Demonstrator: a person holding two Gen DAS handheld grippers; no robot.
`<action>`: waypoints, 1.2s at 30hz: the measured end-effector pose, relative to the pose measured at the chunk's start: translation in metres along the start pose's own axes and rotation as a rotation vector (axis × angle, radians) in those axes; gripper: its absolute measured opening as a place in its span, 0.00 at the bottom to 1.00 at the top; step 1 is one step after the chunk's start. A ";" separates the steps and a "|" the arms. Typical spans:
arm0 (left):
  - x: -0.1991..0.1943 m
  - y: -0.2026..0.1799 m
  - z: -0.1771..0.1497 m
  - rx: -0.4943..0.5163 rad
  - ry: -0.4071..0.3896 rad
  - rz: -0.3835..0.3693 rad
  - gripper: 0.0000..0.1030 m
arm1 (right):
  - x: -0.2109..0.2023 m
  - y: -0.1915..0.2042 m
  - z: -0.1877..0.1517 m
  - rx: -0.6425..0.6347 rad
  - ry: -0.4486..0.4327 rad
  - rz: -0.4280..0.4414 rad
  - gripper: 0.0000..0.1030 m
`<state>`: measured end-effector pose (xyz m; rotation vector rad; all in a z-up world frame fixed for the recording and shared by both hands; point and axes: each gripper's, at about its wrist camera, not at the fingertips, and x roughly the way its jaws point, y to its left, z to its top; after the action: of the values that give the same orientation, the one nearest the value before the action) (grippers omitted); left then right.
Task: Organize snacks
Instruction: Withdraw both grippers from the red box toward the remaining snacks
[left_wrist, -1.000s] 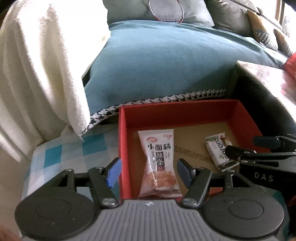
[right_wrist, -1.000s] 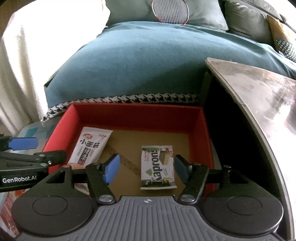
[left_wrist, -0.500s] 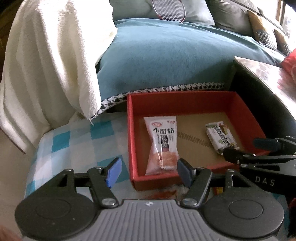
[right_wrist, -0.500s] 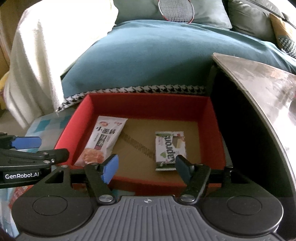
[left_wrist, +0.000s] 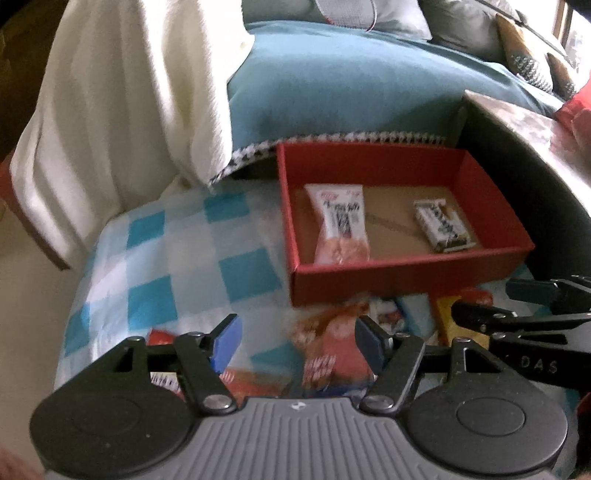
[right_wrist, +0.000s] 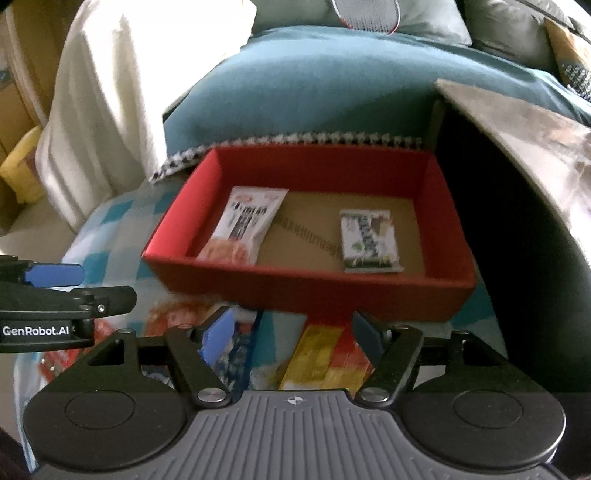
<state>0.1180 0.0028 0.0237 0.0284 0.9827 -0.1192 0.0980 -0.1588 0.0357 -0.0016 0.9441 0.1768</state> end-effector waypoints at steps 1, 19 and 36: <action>-0.001 0.003 -0.004 -0.003 0.006 0.003 0.60 | -0.001 0.002 -0.002 -0.001 0.002 0.003 0.75; 0.019 0.049 -0.064 -0.062 0.172 0.048 0.66 | 0.005 0.032 -0.015 -0.058 0.059 0.070 0.79; 0.046 0.035 -0.072 -0.034 0.191 0.054 0.63 | 0.005 0.029 -0.016 -0.033 0.073 0.079 0.79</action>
<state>0.0878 0.0388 -0.0553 0.0355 1.1738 -0.0503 0.0838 -0.1311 0.0240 -0.0010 1.0148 0.2672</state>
